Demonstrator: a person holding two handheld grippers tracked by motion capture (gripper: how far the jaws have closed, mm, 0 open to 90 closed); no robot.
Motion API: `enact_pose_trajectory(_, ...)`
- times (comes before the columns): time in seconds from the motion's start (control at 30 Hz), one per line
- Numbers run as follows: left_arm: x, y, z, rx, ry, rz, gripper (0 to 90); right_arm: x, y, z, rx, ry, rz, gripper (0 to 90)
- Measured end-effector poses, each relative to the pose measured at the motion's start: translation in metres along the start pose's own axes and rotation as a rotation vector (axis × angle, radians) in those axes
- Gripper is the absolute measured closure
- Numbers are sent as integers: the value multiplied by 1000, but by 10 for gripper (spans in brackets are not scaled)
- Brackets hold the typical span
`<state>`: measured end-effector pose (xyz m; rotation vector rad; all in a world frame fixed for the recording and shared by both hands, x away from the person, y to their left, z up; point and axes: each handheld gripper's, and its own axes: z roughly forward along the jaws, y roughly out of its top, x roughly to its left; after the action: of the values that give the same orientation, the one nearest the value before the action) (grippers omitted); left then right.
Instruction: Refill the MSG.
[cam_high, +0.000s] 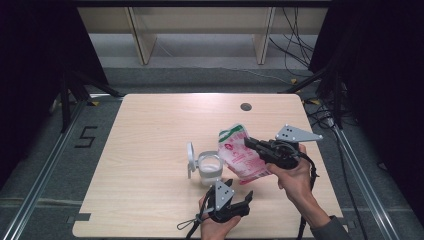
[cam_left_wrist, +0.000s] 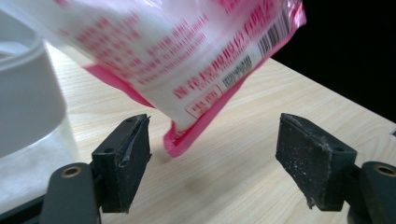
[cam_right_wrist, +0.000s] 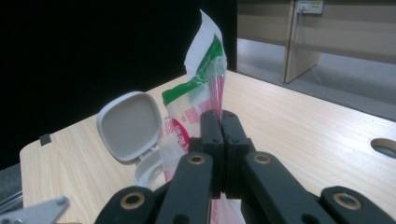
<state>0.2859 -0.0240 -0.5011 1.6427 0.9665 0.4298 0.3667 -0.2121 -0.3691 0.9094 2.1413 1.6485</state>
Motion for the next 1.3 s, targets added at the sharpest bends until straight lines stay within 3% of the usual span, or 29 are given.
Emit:
enact_pose_trajectory(0.13, 5, -3, -6, 3, 17, 11, 275, -6, -11, -3, -1, -14, 27, 900)
enact_pose_trajectory(0.17, 7, -3, -7, 4, 20, 13, 280, -10, -15, -3, -7, -2, 7, 900)
enact_pose_trajectory(0.2, 7, -4, -7, -10, 5, -2, 281, -10, -18, -5, 2, -14, 41, 900)
enact_pose_trajectory(0.23, 8, -4, -10, 13, 21, 12, 281, -12, -21, -8, -10, -16, 59, 900)
enact_pose_trajectory(0.37, 9, -5, -13, 8, 24, 16, 281, -17, -29, -19, -44, -11, 48, 900)
enact_pose_trajectory(0.4, 10, -4, -16, 6, 24, 21, 281, -16, -31, -23, -51, -11, 74, 900)
enact_pose_trajectory(0.43, 11, -4, -17, 3, 29, 20, 281, -18, -33, -26, -63, -15, 63, 900)
enact_pose_trajectory(0.47, 12, -3, -18, 5, 27, 22, 282, -18, -36, -29, -70, -15, 95, 900)
enact_pose_trajectory(0.53, 13, -3, -20, 7, 31, 26, 282, -22, -41, -34, -93, -7, 94, 900)
enact_pose_trajectory(0.6, 14, -2, -21, -5, 27, 20, 282, -24, -42, -40, -69, -30, 109, 900)
enact_pose_trajectory(0.7, 15, -3, -23, -13, 22, 6, 280, -35, -48, -44, -101, -46, 93, 900)
enact_pose_trajectory(0.73, 17, -3, -25, -6, 22, 21, 279, -35, -49, -44, -103, -52, 111, 900)
enact_pose_trajectory(0.77, 17, -3, -24, -22, 12, 9, 279, -36, -50, -47, -86, -53, 123, 900)
enact_pose_trajectory(0.8, 18, -3, -27, -6, 24, 15, 279, -37, -51, -49, -80, -56, 132, 900)
enact_pose_trajectory(0.83, 19, -3, -27, -11, 24, 12, 278, -38, -52, -49, -86, -66, 114, 900)
enact_pose_trajectory(0.87, 20, -4, -27, -27, 21, 3, 279, -37, -53, -50, -92, -70, 136, 900)
enact_pose_trajectory(0.93, 24, -3, -30, -14, 22, 29, 277, -41, -55, -51, -105, -73, 133, 900)
enact_pose_trajectory(1.2, 26, -3, -31, -13, 26, 27, 277, -56, -64, -57, -57, -122, 152, 900)
enact_pose_trajectory(1.27, 26, -3, -32, -12, 27, 27, 273, -58, -68, -58, -48, -146, 182, 900)
enact_pose_trajectory(1.3, 26, -3, -32, -11, 27, 27, 271, -63, -70, -57, -42, -155, 150, 900)
